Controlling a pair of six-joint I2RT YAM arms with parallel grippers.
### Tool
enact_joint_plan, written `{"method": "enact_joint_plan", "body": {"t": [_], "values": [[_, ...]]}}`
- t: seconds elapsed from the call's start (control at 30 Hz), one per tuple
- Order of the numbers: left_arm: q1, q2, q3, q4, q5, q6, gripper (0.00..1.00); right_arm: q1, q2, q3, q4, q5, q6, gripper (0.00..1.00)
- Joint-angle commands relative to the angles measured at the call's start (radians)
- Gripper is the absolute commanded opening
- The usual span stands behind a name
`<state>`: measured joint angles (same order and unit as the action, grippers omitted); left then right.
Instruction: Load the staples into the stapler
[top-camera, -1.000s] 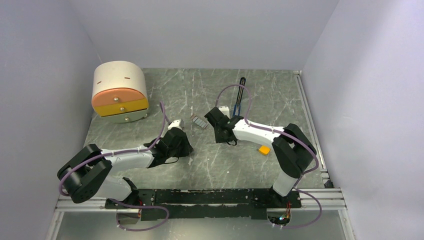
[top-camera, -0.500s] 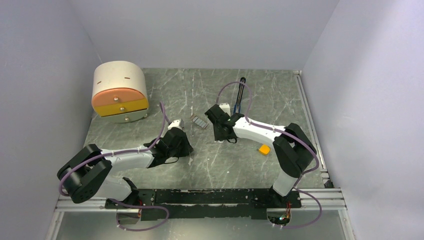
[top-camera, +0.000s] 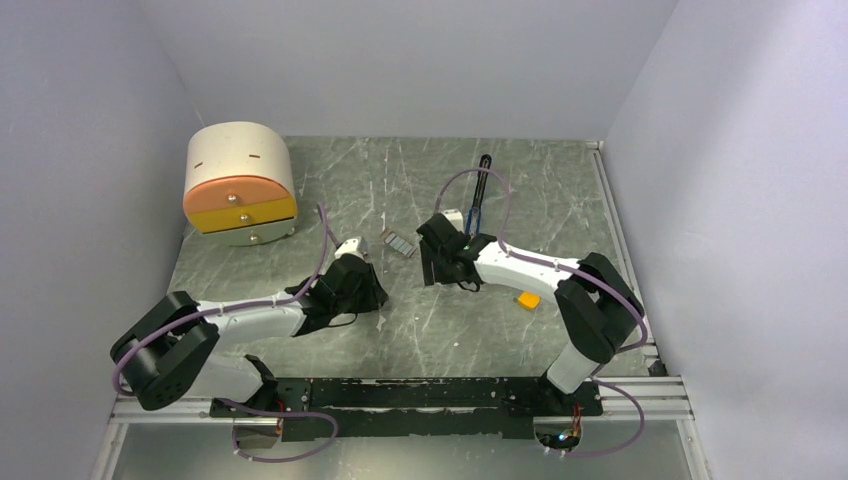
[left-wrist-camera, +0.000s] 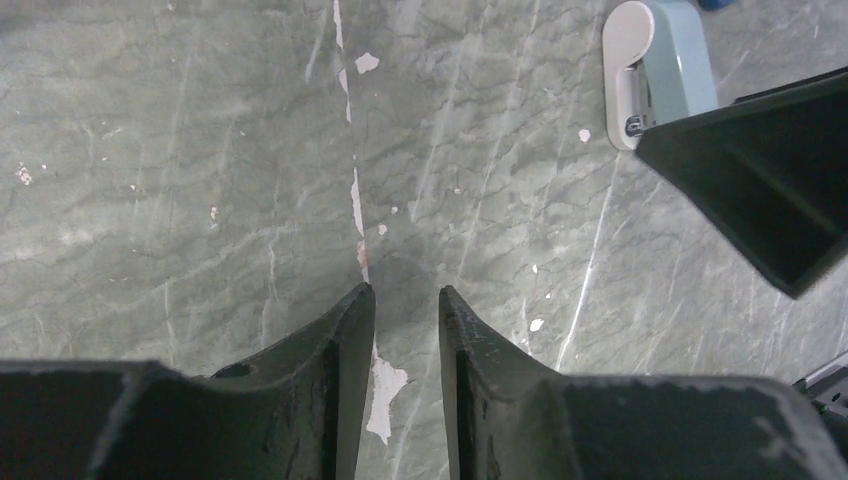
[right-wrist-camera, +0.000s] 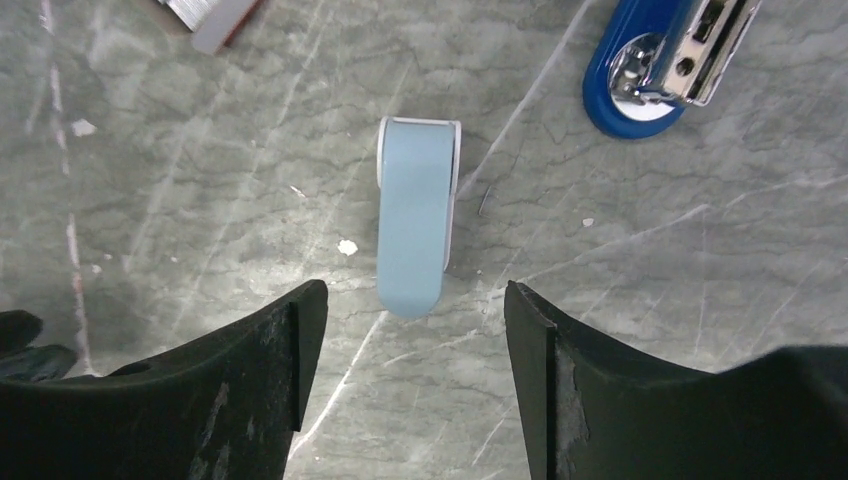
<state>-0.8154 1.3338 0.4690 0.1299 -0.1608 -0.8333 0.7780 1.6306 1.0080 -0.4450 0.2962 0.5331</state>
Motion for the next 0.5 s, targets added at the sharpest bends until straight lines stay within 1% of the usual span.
{"method": "enact_joint_plan", "body": {"t": [0.0, 0.07, 0.13, 0.23, 0.4, 0.43, 0.47], "values": [[-0.001, -0.032, -0.003, 0.01, -0.025, 0.009, 0.37, -0.006, 0.038, -0.025, 0.054, -0.02, -0.019, 0.68], [-0.001, -0.038, -0.001, 0.004, -0.029, 0.01, 0.39, -0.006, 0.065, -0.019, 0.058, -0.012, -0.016, 0.65], [0.0, -0.043, -0.001, -0.002, -0.033, 0.01, 0.4, -0.006, 0.092, -0.009, 0.062, -0.011, -0.013, 0.59], [-0.001, -0.05, -0.005, -0.007, -0.043, 0.008, 0.4, -0.006, 0.122, -0.006, 0.08, -0.019, -0.003, 0.51], [0.0, -0.053, -0.005, -0.016, -0.053, 0.009, 0.4, -0.008, 0.156, -0.003, 0.1, -0.017, 0.013, 0.42], [0.0, -0.051, -0.004, -0.018, -0.053, 0.01, 0.4, -0.008, 0.16, -0.003, 0.109, -0.014, 0.015, 0.39], [0.0, -0.051, -0.002, -0.018, -0.054, 0.009, 0.39, -0.009, 0.166, -0.001, 0.116, -0.012, 0.015, 0.34]]}}
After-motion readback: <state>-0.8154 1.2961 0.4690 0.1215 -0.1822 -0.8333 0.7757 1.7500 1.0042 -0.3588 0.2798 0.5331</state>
